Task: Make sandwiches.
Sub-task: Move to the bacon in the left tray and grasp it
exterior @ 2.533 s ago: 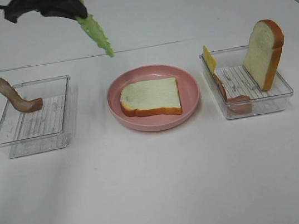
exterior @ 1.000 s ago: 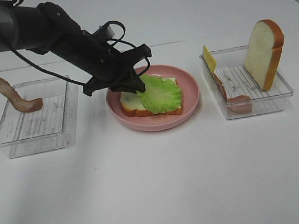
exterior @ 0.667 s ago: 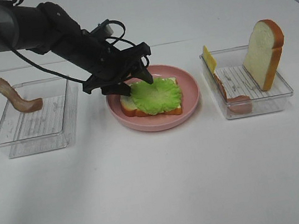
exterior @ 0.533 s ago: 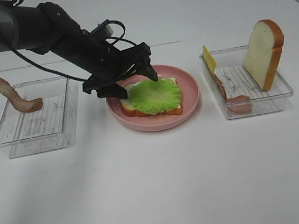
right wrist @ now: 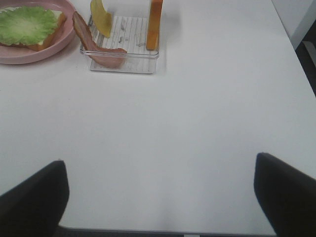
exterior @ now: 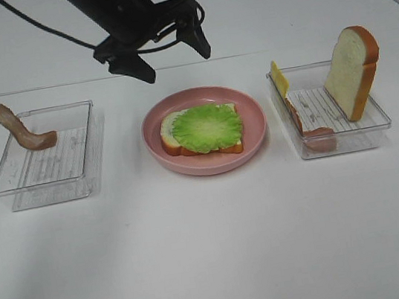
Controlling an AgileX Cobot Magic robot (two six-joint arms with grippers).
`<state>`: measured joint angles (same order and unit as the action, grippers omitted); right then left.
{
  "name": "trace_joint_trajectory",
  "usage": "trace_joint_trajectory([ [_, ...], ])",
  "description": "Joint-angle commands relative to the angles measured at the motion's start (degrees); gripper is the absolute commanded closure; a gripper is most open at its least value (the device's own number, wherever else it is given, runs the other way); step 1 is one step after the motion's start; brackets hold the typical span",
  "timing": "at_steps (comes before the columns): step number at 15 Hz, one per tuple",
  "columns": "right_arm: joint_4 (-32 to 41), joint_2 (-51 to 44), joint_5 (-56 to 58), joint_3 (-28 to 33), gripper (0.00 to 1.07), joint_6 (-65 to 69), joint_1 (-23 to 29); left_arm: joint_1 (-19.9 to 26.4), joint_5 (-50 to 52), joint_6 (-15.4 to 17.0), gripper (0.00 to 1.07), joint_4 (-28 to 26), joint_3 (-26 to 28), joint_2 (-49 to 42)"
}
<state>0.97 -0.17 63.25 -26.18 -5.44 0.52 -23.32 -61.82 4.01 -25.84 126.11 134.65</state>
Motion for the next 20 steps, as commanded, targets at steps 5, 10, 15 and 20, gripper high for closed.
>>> trace_joint_trajectory([
  [5,-0.06,-1.6,-0.29,0.17,0.09,-0.34,-0.17,-0.11,-13.64,4.3,0.13,15.3,10.83,-5.04],
  [10,-0.06,-1.6,-0.29,0.17,0.09,-0.34,-0.17,1.2,-13.64,4.18,0.13,19.48,10.77,-11.8],
  [15,-0.06,-1.6,-0.29,0.17,0.09,-0.34,-0.17,8.31,-13.64,3.67,0.13,20.17,-4.76,-22.52],
  [20,-0.06,-1.6,-0.29,0.17,0.09,-0.34,-0.17,17.07,-13.64,0.92,0.13,20.68,-20.05,-28.88],
])
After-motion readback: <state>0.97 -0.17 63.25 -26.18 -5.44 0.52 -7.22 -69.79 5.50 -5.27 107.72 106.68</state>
